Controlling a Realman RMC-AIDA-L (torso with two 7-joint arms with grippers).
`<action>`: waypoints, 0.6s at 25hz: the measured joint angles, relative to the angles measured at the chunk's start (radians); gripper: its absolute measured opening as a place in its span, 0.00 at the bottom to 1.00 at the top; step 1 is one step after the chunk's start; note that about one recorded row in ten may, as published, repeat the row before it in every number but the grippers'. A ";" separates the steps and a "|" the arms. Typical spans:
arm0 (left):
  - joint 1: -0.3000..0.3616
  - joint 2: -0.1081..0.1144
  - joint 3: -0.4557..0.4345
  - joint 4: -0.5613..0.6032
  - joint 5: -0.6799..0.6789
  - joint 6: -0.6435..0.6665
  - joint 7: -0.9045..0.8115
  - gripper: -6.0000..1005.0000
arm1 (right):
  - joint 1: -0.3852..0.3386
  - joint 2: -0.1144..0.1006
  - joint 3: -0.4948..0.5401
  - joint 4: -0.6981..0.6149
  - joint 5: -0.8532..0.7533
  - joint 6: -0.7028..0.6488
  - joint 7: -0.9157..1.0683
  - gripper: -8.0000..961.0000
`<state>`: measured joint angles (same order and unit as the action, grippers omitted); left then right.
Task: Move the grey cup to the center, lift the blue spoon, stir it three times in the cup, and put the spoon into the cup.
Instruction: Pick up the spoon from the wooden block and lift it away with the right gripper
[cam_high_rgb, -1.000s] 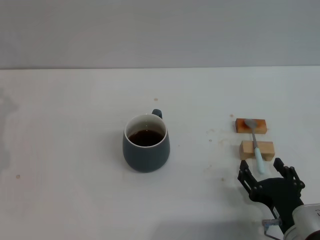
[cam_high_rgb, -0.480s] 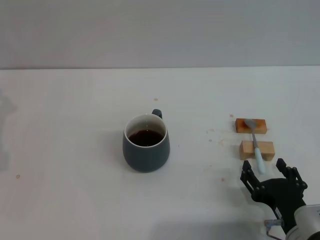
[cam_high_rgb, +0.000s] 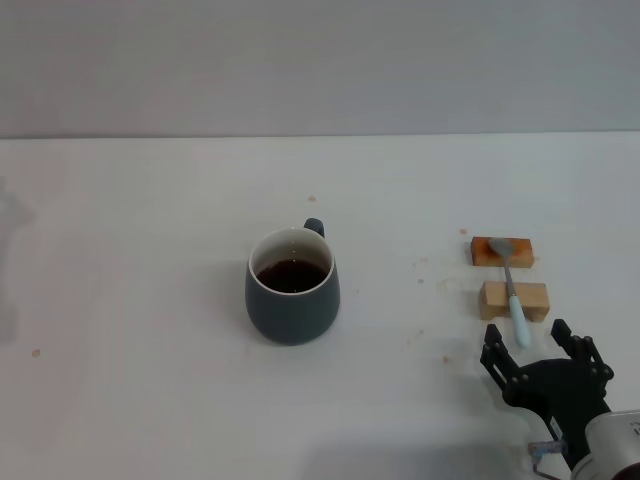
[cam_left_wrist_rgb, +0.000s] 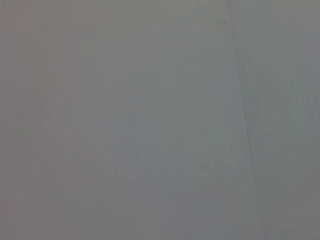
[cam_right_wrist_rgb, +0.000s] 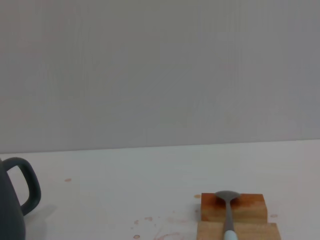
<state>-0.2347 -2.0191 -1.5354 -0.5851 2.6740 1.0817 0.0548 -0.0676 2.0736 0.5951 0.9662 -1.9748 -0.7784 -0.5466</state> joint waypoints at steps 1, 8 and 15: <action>0.001 0.000 0.000 -0.001 0.001 0.000 0.000 0.00 | 0.000 0.000 0.000 0.000 0.000 0.000 0.000 0.79; 0.002 -0.002 0.000 -0.005 0.001 0.001 0.000 0.00 | 0.001 0.000 0.000 -0.001 0.000 0.000 0.001 0.76; 0.004 -0.003 0.000 -0.011 0.001 0.002 0.000 0.00 | 0.002 0.000 0.000 -0.001 0.000 0.001 0.001 0.64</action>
<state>-0.2307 -2.0217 -1.5355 -0.5959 2.6753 1.0839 0.0553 -0.0658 2.0740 0.5952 0.9655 -1.9744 -0.7777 -0.5460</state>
